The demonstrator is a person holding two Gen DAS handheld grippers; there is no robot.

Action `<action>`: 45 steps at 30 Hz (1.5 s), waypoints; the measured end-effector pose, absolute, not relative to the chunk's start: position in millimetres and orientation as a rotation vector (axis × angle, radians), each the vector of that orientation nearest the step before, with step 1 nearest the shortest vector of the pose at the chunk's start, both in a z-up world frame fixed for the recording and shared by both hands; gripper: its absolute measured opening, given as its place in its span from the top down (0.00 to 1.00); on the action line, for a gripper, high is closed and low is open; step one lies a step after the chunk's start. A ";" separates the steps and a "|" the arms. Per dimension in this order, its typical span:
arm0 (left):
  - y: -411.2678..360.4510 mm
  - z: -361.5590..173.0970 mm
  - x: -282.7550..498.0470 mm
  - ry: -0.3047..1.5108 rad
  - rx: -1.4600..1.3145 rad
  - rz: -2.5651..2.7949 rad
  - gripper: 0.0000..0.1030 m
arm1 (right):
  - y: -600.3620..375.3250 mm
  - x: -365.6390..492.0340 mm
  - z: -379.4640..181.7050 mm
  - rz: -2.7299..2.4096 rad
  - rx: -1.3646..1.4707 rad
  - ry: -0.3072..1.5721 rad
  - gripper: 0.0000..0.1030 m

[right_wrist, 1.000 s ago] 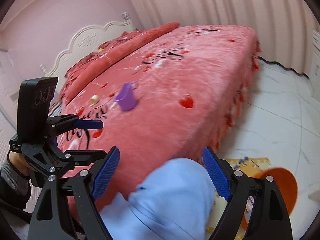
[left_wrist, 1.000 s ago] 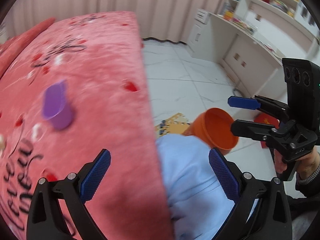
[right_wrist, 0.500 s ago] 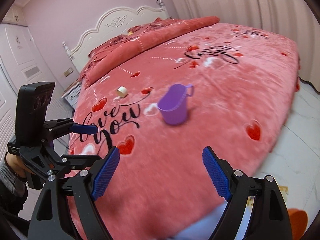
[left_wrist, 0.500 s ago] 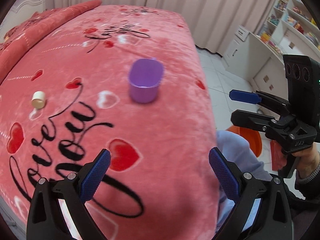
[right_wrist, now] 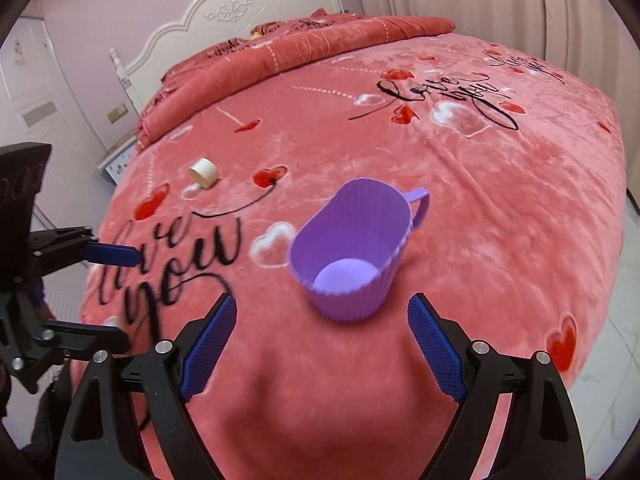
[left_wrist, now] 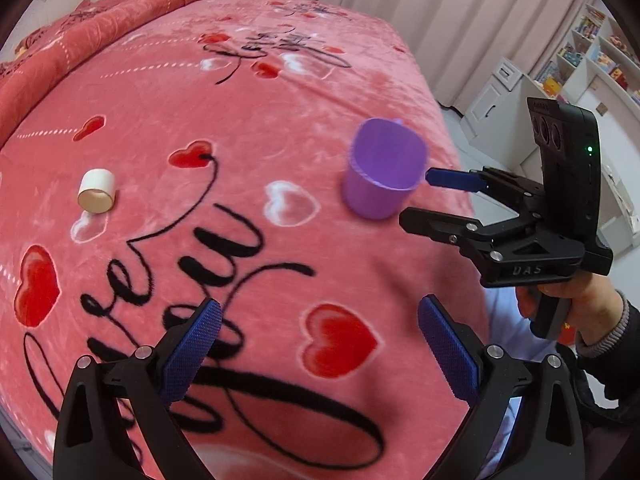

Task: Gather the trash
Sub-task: 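Grasp the tape roll with the left tool while the right tool grasps the purple cup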

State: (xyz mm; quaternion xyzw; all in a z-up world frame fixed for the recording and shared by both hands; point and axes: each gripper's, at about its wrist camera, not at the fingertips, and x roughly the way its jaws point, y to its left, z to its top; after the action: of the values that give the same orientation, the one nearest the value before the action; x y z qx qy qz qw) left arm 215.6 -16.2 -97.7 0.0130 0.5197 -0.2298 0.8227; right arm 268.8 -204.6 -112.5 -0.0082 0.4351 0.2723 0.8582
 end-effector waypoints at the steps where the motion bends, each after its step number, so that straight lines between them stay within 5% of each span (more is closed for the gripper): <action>1: -12.7 -100.8 219.4 1.109 0.024 -0.486 0.06 | -202.7 273.0 -115.0 0.568 -0.023 0.915 0.16; 6: 1.2 -111.9 231.6 1.125 -0.002 -0.476 0.06 | -192.0 290.3 -128.7 0.553 -0.085 0.912 0.18; 8: 6.1 -113.9 234.1 1.126 -0.013 -0.470 0.06 | -188.1 293.5 -131.8 0.561 -0.107 0.919 0.38; 23: 93.7 -97.0 280.2 1.052 -0.047 -0.304 0.06 | -137.1 305.3 -78.5 0.747 -0.036 0.833 0.38; 35: 126.1 -138.4 344.4 1.056 -0.107 -0.269 0.06 | -92.9 333.0 -85.5 0.804 -0.037 0.833 0.38; 45: 137.1 -144.1 344.9 1.041 -0.092 -0.254 0.58 | -89.8 339.7 -99.1 0.802 -0.027 0.854 0.38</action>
State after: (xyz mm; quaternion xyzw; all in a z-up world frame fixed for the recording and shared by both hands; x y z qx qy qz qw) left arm 344.9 137.1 -144.1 -0.0436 0.4956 -0.1208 0.8590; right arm 339.7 -89.8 -99.1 -0.0127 0.4029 0.3784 0.8333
